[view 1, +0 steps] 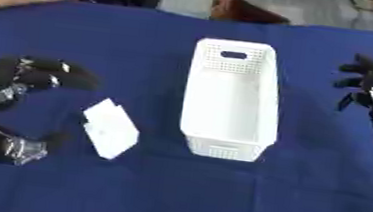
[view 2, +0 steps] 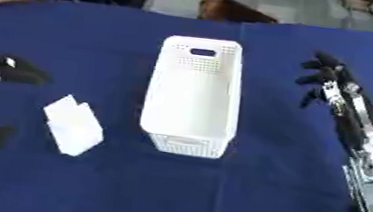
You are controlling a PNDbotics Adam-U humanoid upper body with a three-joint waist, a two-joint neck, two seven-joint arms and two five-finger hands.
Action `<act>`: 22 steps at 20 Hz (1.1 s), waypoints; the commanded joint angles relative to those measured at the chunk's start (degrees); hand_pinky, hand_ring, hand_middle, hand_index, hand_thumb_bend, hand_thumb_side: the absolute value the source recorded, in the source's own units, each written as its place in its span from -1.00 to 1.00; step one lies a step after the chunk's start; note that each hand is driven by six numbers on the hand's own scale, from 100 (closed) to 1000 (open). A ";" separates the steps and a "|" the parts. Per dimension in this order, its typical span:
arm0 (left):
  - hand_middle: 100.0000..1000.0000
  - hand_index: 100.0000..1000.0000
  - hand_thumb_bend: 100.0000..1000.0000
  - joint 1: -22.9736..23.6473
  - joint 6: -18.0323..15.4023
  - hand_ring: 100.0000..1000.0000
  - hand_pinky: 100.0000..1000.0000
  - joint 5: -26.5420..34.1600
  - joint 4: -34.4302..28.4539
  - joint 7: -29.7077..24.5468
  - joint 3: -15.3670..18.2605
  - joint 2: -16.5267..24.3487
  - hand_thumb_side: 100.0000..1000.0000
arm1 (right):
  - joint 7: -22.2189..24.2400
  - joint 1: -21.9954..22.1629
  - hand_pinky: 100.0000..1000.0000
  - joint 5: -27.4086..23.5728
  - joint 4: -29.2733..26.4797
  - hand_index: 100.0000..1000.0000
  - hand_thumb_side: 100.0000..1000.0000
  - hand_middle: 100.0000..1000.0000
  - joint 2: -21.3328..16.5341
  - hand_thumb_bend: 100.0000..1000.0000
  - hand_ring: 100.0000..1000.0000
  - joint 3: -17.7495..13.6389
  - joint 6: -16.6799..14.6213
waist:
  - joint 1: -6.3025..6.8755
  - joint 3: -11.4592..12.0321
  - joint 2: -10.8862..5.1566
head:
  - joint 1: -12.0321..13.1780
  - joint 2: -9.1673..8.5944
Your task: Pick up objects on the table and place them in the box.
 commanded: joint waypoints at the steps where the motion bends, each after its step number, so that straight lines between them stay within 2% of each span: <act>1: 0.63 0.84 -0.60 -0.06 -4.43 0.55 0.49 -4.36 -0.94 -0.01 0.17 1.58 0.02 | -0.14 -1.15 -0.30 -0.19 -1.17 0.84 0.66 0.46 -0.46 -1.00 0.27 -0.43 -0.09 | -0.16 0.09 -0.77 | 0.32 -0.84; 4: 0.62 0.85 -0.67 0.14 -4.51 0.54 0.47 -5.60 -0.94 1.31 -0.66 1.45 0.04 | -0.13 -1.18 -0.30 -0.20 -1.20 0.84 0.66 0.46 -0.41 -1.00 0.27 -0.41 -0.10 | -0.19 0.12 -0.74 | 0.38 -0.88; 12: 0.63 0.84 -0.62 -0.06 -4.71 0.55 0.49 -6.73 -0.94 2.15 -1.00 1.69 0.03 | -0.15 -1.18 -0.30 -0.22 -1.19 0.84 0.66 0.46 -0.47 -1.00 0.27 -0.42 -0.08 | -0.24 0.11 -0.75 | 0.36 -0.88; 14: 0.64 0.83 -0.57 -0.60 -4.94 0.56 0.51 -6.82 -0.94 2.71 -1.33 2.82 0.02 | -0.10 -1.16 -0.30 -0.21 -1.14 0.84 0.66 0.46 -0.53 -1.00 0.27 -0.35 -0.06 | -0.17 0.04 -0.81 | 0.47 -0.78; 15: 0.64 0.82 -0.42 -1.13 -5.14 0.59 0.55 -7.03 -0.94 3.09 -1.59 3.76 -0.02 | -0.06 -1.16 -0.30 -0.21 -1.13 0.85 0.66 0.46 -0.51 -1.00 0.27 -0.31 -0.06 | -0.08 0.02 -0.86 | 0.63 -0.72; 17: 0.65 0.81 -0.33 -2.65 -5.45 0.60 0.57 -8.08 -0.94 4.42 -2.10 5.79 -0.03 | 0.07 -1.16 -0.30 -0.21 -1.15 0.85 0.66 0.46 -0.37 -1.00 0.27 -0.17 -0.06 | 0.07 0.04 -0.96 | 0.94 -0.69; 22: 0.65 0.79 -0.25 -6.59 -5.52 0.61 0.59 -11.00 1.11 7.21 -3.80 7.80 -0.02 | 0.62 -1.29 -0.30 -0.24 -1.09 0.85 0.66 0.46 -0.19 -1.00 0.27 0.36 -0.04 | 0.10 -0.57 -0.87 | 1.20 -0.88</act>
